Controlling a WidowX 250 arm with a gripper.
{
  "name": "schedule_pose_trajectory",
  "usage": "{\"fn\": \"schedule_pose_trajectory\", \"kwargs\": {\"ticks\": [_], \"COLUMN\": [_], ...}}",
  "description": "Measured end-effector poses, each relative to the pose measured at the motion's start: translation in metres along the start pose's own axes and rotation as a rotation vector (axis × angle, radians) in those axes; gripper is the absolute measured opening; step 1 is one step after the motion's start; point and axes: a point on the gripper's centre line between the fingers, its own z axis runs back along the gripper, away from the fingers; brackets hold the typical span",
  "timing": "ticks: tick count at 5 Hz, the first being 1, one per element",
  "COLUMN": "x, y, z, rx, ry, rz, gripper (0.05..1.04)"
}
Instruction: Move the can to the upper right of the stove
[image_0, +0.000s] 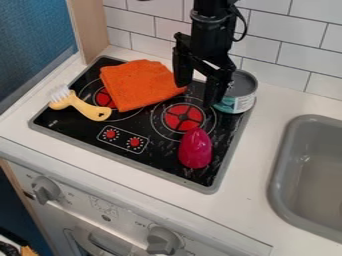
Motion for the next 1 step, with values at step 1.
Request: {"fn": "schedule_pose_trajectory", "kwargs": {"ticks": [1], "x": [-0.0036], "y": [-0.0007], "z": [0.0353], "rx": [0.021], "ry": [-0.062], "rz": [-0.005], "gripper": [1.007]}}
